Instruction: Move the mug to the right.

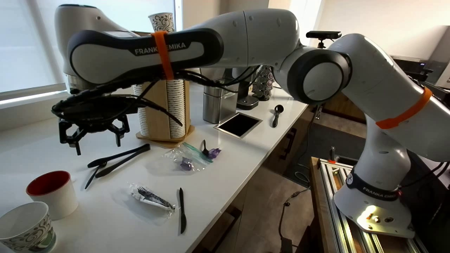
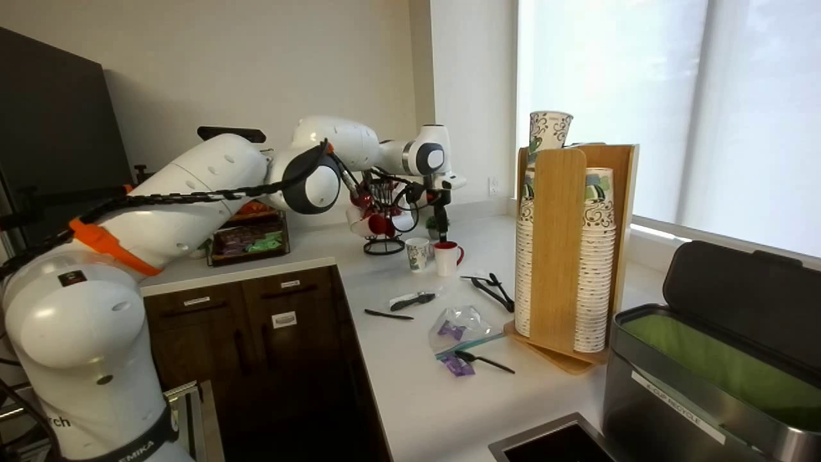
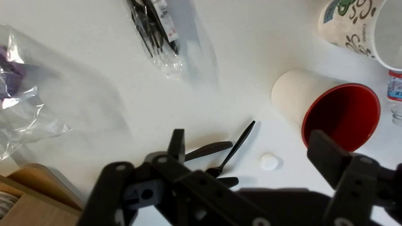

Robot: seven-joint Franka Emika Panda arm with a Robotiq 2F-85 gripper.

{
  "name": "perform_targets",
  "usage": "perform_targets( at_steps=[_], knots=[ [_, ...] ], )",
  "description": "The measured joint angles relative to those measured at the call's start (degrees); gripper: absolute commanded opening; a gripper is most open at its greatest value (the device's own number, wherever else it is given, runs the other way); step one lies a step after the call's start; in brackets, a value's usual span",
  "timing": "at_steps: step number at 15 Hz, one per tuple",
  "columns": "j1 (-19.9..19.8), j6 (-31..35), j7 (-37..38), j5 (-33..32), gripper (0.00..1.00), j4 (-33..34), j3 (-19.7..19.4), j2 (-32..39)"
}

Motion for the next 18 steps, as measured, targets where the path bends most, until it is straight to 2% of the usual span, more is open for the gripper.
perform_targets(
  at_steps=[2, 7, 9, 18],
  knots=[
    [0.0, 2.8, 0.7, 0.0, 1.00, 0.0, -0.2, 0.2],
    [1.2, 17.1, 3.6, -0.8, 1.00, 0.1, -0.7, 4.0],
    [1.8, 20.6, 3.6, -0.9, 1.00, 0.2, -0.7, 5.7],
    [1.9, 21.5, 3.1, -0.8, 1.00, 0.4, -0.2, 6.9]
  ],
)
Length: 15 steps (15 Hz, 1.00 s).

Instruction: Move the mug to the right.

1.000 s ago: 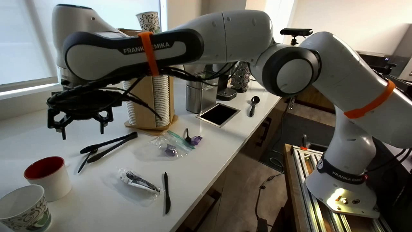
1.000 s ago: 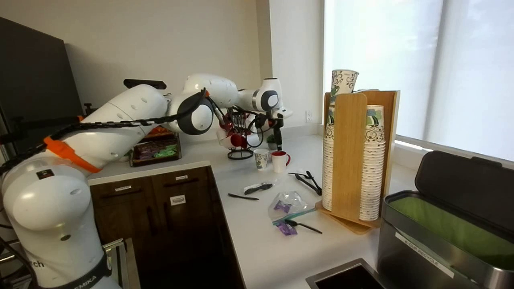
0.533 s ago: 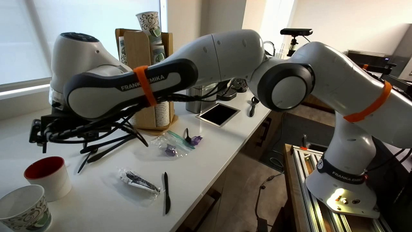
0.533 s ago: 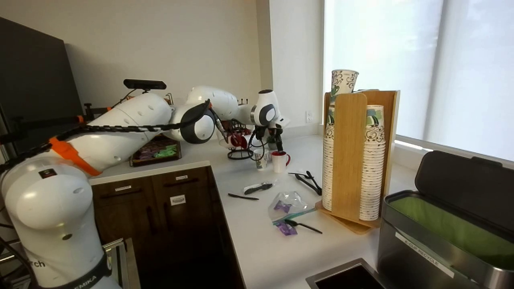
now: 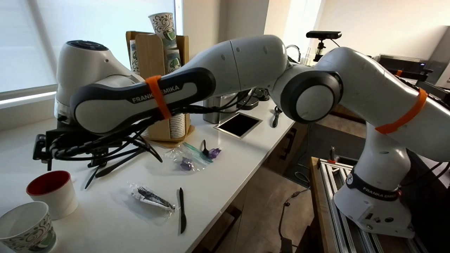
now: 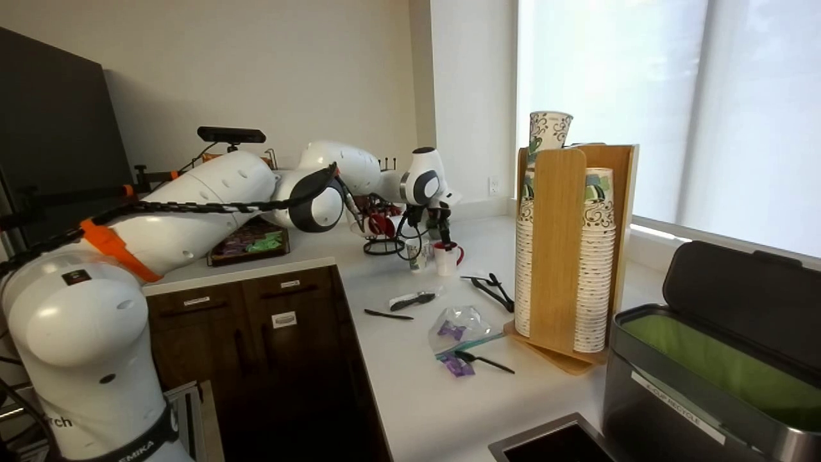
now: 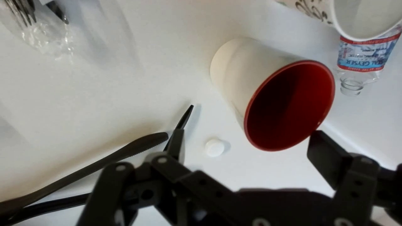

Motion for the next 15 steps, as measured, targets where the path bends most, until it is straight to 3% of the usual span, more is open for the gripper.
perform_targets(
  at_steps=[15],
  knots=[
    [-1.2, -4.5, 1.7, 1.5, 1.00, 0.3, 2.0, 2.0]
  ],
)
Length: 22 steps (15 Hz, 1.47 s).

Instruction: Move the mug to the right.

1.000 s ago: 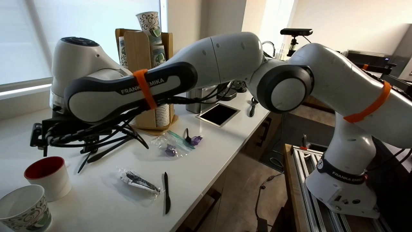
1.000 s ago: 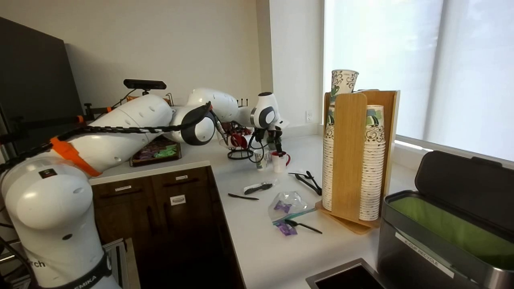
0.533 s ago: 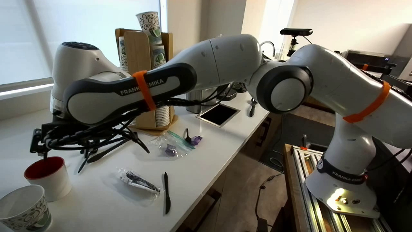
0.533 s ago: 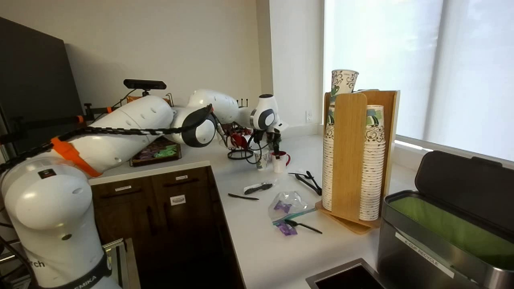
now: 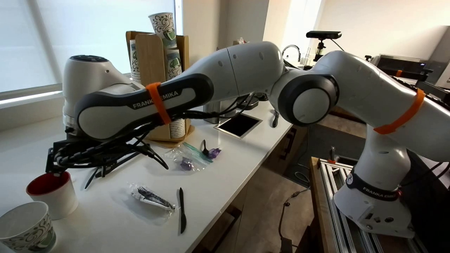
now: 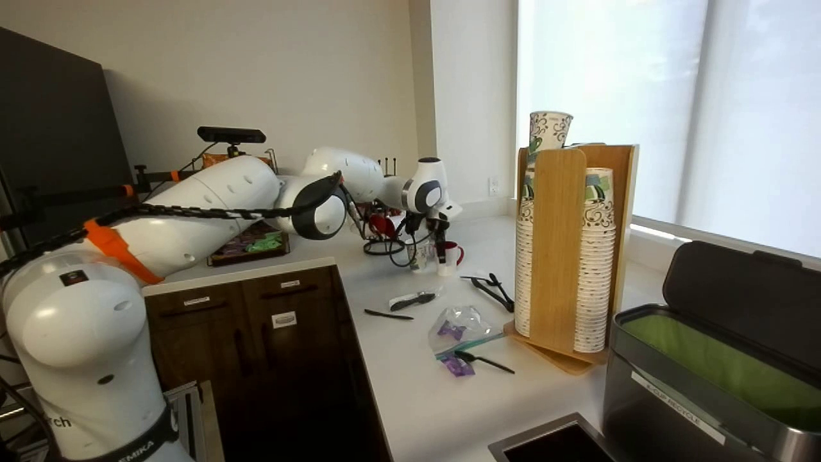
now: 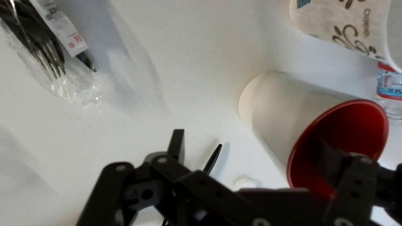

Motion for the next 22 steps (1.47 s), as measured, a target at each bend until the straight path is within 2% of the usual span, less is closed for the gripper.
perform_targets(
  at_steps=[3, 5, 6, 7, 10, 12, 13, 14, 15, 16, 19, 22],
  knots=[
    [0.0, -0.5, 0.3, 0.0, 0.97, 0.8, 0.0, 0.5],
    [0.0, -0.9, 0.6, 0.0, 0.80, 1.3, 0.0, 0.8],
    [0.0, -0.9, 0.8, 0.0, 0.64, 1.5, -0.1, 0.9],
    [0.0, -0.9, 1.0, 0.0, 0.56, 1.7, -0.1, 1.0],
    [0.0, -1.0, 1.7, 0.0, 0.53, 2.6, -0.1, 1.3],
    [0.0, -1.0, 2.1, 0.0, 0.60, 3.0, -0.1, 1.5],
    [0.0, -1.1, 2.2, 0.0, 0.55, 3.1, -0.2, 1.6],
    [0.0, -1.2, 2.2, 0.0, 0.30, 3.3, -0.3, 1.7],
    [0.0, -1.4, 2.2, 0.0, 0.30, 3.7, -0.3, 1.9],
    [0.1, -1.7, 2.2, 0.1, 0.24, 4.2, -0.6, 2.1],
    [0.1, -2.5, 2.2, 0.1, 0.01, 5.7, -0.7, 2.7],
    [0.1, -2.8, 2.2, 0.1, 0.02, 6.5, -0.7, 3.1]
  ],
)
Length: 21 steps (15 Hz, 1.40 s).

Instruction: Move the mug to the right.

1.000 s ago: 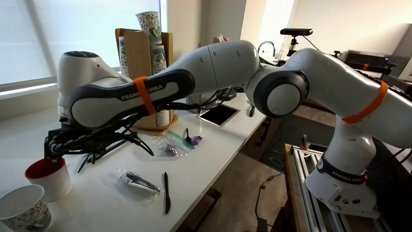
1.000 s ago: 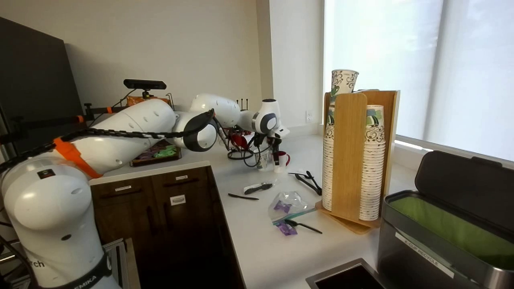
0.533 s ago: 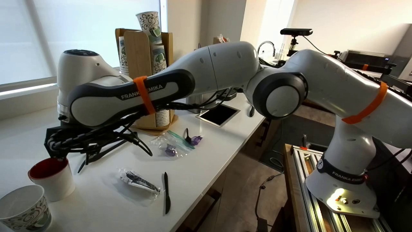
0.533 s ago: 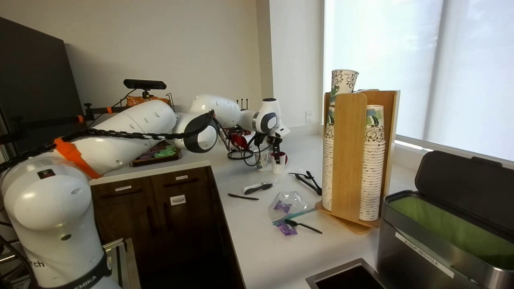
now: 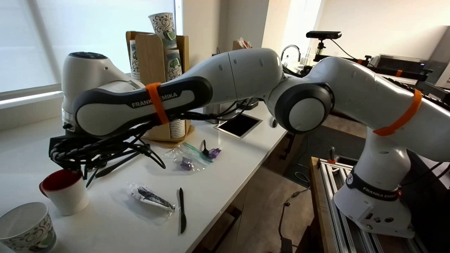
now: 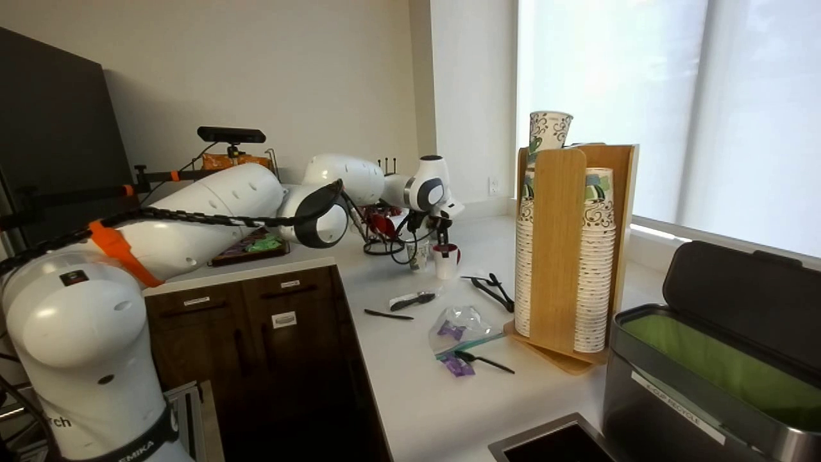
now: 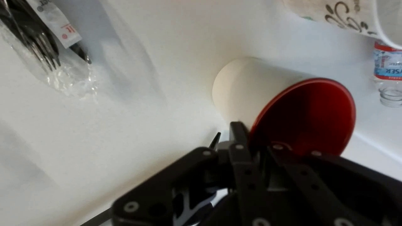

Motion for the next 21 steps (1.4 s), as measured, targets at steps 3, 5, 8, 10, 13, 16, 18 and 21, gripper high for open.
perform_targets(
  at_steps=[3, 5, 8, 10, 13, 16, 18, 21],
  knots=[
    [0.0, -1.3, -0.1, -0.1, 0.02, 0.5, 0.0, 0.1],
    [0.2, -2.7, -0.2, -0.7, 0.02, 0.7, -0.2, -0.1],
    [1.1, -3.3, -0.2, -2.7, 0.02, 0.7, -1.4, -0.4],
    [2.0, -3.3, 0.2, -4.5, 0.02, 0.5, -2.8, -0.6],
    [2.8, -2.6, 0.8, -5.9, 0.02, 0.0, -4.4, -0.9],
    [2.8, 1.0, 1.7, -5.9, 0.02, -2.2, -4.5, -1.6],
    [2.6, 5.6, 3.2, -5.8, 0.02, -5.4, -4.5, -2.7],
    [1.8, 14.4, 6.0, -5.5, 0.02, -12.6, -4.4, -5.4]
  ],
)
